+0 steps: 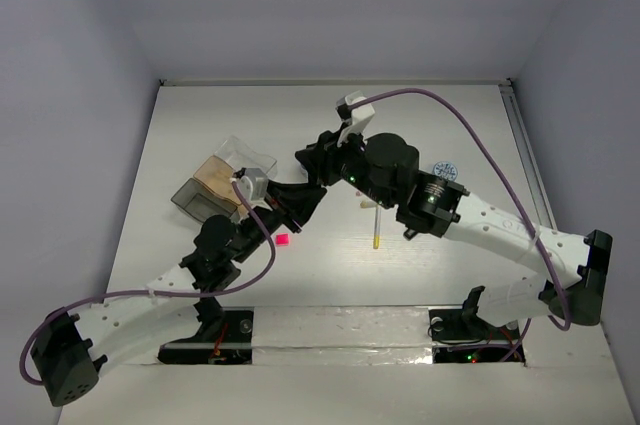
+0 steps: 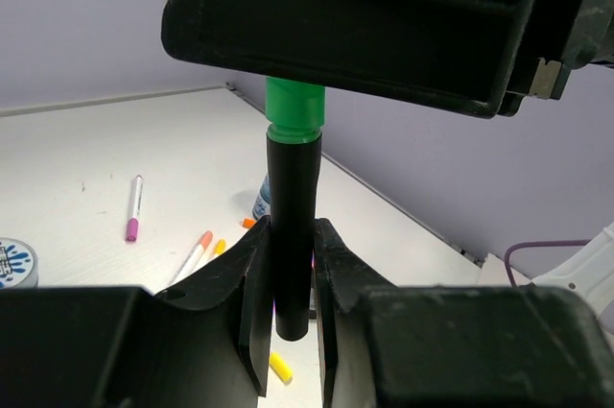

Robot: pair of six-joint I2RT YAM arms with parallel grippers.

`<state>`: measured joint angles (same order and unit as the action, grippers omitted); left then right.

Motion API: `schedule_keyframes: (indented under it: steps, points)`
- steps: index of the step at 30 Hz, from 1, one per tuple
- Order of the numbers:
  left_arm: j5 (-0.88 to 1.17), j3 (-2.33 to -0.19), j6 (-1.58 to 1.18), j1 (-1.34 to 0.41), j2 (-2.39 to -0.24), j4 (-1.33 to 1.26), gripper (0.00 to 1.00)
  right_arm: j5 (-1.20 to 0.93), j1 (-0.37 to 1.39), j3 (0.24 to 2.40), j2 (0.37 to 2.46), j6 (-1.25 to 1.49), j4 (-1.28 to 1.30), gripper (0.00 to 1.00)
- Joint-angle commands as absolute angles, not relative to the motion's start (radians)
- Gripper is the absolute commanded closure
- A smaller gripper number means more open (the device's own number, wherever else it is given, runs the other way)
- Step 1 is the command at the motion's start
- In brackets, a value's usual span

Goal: Sort the stationery into containers
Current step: Close the pen cap on the pen.

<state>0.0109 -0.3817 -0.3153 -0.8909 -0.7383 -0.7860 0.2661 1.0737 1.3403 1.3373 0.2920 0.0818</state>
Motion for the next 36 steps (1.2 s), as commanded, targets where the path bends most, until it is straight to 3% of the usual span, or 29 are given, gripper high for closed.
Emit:
schedule_keyframes:
  steps: [1,5,14,20,36]
  points:
    - [-0.046,-0.411,-0.288,-0.897,-0.698,-0.833,1.00,0.274,1.075,1.306,1.304,0.319,0.060,1.00]
    - [-0.167,-0.488,-0.250,-0.897,-0.704,-0.798,1.00,0.331,1.075,1.267,1.304,0.391,0.083,1.00]
    - [-0.215,-0.569,-0.173,-0.897,-0.791,-0.860,1.00,0.583,1.098,1.293,1.365,0.417,0.169,1.00]
    - [-0.250,-0.569,-0.144,-0.897,-0.830,-0.916,1.00,0.641,1.108,1.316,1.374,0.423,0.209,1.00]
    - [-0.242,-0.689,-0.009,-0.897,-0.798,-0.871,1.00,0.356,1.118,1.060,1.351,0.564,0.103,1.00]
